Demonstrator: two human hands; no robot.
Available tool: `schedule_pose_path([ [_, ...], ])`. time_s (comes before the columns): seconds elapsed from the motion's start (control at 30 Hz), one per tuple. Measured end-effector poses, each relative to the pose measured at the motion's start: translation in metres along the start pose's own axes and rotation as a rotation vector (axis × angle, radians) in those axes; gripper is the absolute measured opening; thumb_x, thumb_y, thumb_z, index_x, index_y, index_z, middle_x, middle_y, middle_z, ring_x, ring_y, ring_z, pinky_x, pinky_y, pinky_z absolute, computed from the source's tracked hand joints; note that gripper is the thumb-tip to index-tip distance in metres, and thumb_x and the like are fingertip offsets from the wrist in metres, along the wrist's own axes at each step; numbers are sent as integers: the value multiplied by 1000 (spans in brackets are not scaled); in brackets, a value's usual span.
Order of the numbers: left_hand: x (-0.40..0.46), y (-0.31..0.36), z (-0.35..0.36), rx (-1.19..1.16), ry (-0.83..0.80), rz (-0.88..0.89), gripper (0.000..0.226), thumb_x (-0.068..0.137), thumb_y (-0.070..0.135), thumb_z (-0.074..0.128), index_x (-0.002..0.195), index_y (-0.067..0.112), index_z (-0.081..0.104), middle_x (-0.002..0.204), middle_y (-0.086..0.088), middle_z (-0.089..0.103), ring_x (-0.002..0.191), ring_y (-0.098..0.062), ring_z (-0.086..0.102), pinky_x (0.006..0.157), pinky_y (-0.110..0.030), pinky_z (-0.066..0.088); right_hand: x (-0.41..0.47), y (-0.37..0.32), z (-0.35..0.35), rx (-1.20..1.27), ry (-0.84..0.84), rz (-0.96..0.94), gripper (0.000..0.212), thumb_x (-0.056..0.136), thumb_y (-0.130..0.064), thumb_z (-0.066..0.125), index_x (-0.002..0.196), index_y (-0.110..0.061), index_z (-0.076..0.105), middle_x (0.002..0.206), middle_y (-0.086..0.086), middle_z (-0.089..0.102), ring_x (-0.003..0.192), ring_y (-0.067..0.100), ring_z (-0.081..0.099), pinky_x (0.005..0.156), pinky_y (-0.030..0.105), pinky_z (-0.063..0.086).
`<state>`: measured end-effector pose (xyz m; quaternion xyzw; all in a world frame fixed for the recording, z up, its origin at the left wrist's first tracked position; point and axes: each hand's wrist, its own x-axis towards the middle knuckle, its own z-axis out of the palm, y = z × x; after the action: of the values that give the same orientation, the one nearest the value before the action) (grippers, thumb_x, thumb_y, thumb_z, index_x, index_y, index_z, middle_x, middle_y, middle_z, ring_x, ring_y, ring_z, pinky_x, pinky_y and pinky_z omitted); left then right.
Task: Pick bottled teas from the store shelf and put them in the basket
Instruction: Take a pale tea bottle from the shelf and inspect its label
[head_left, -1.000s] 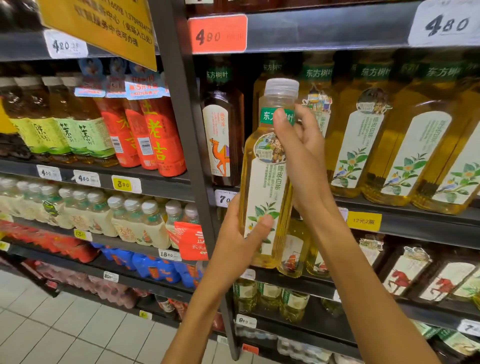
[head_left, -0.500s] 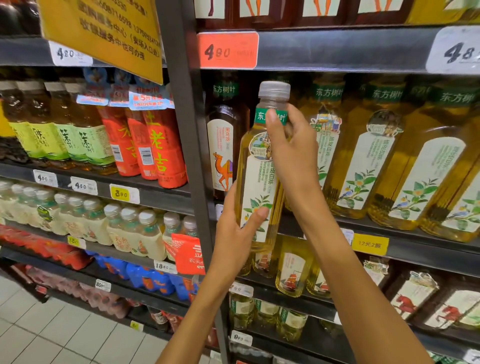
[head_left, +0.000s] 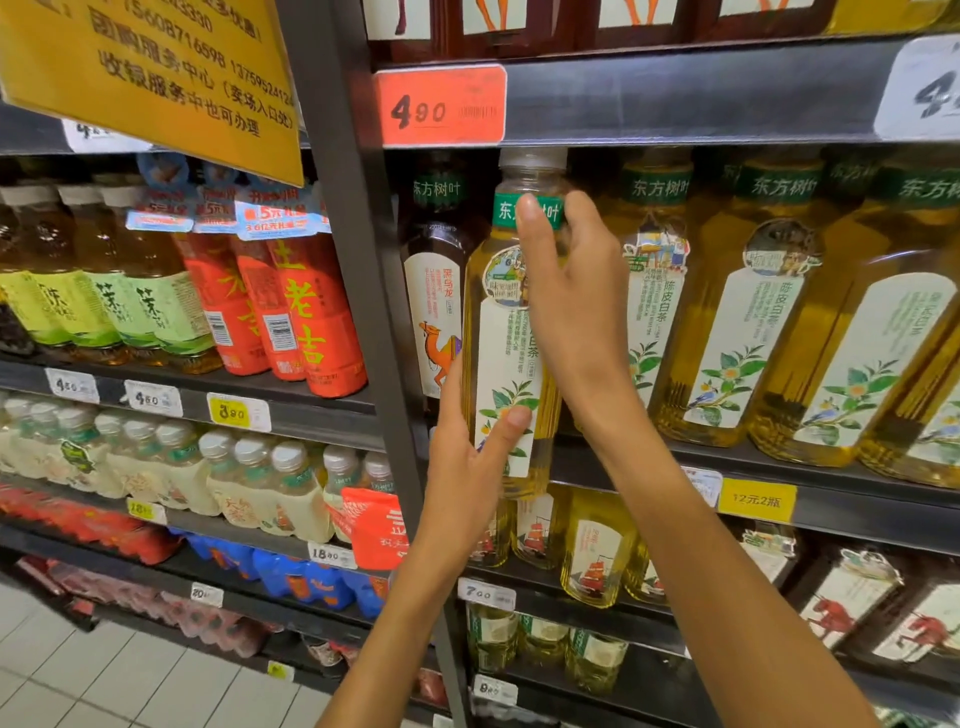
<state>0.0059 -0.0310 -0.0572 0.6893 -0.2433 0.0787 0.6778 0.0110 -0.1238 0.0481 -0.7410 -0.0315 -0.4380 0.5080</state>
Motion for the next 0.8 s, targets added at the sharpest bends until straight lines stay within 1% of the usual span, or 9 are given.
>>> schedule_pose_path([
  [0.13, 1, 2, 1, -11, 19, -3, 70, 81, 37, 55, 145, 13, 34, 134, -1, 56, 118, -3, 54, 99, -21, 45, 4, -1, 3, -10, 2, 21, 31, 101, -26, 46, 72, -24, 35, 58, -11, 35, 46, 1, 35, 49, 18, 27],
  [0.23, 10, 6, 6, -29, 24, -14, 75, 81, 39, 55, 147, 13, 30, 137, -4, 53, 123, -11, 52, 103, -34, 45, 13, -3, 2, -12, 10, 38, 32, 100, -29, 46, 71, -23, 36, 58, -8, 37, 48, 3, 35, 48, 20, 29],
  [0.37, 13, 4, 17, 22, 15, -10, 79, 80, 49, 52, 148, 18, 26, 145, 0, 43, 132, -8, 41, 106, -22, 39, 16, -1, 0, -33, 17, 32, 32, 100, -29, 47, 71, -22, 36, 59, -8, 38, 49, 2, 36, 49, 18, 29],
  [0.47, 10, -1, 19, 168, 111, -9, 83, 73, 65, 49, 145, 26, 34, 138, 4, 39, 125, -6, 39, 94, -10, 41, 14, 1, 1, -47, 31, 31, 31, 99, -28, 48, 71, -24, 36, 60, -8, 39, 53, 4, 37, 52, 19, 31],
  [0.53, 8, -3, 19, 259, 198, 21, 83, 70, 68, 49, 142, 26, 41, 129, 4, 30, 116, -7, 41, 90, -9, 41, 12, 2, 3, -20, 71, 21, 32, 99, -27, 50, 70, -24, 36, 60, -8, 37, 52, 4, 35, 53, 18, 29],
  [0.6, 6, -4, 19, 276, 235, 52, 81, 75, 69, 49, 144, 28, 38, 124, 4, 31, 112, -10, 43, 90, -14, 43, 10, 3, 6, -8, 128, 8, 32, 98, -26, 52, 70, -23, 36, 60, -10, 36, 56, 4, 33, 55, 20, 29],
  [0.67, 4, -6, 21, 272, 261, 80, 70, 85, 63, 49, 146, 35, 29, 129, 7, 38, 121, -9, 41, 95, -15, 37, 7, 6, 11, -9, 183, -11, 26, 98, -25, 52, 75, -18, 41, 64, -11, 37, 61, 6, 35, 58, 22, 30],
  [0.73, 5, -9, 24, 289, 280, 113, 66, 90, 56, 48, 147, 37, 23, 140, 9, 38, 130, -6, 33, 102, -16, 30, 4, 10, 14, -29, 233, -59, 14, 99, -20, 51, 90, -9, 52, 76, -8, 44, 71, 7, 41, 63, 22, 35],
  [0.8, 6, -10, 28, 351, 296, 150, 67, 90, 50, 46, 149, 29, 23, 140, 4, 39, 128, -6, 32, 103, -21, 29, 0, 13, 13, -94, 250, -118, 24, 97, -16, 51, 112, 2, 54, 97, 3, 51, 87, 6, 45, 72, 10, 37],
])
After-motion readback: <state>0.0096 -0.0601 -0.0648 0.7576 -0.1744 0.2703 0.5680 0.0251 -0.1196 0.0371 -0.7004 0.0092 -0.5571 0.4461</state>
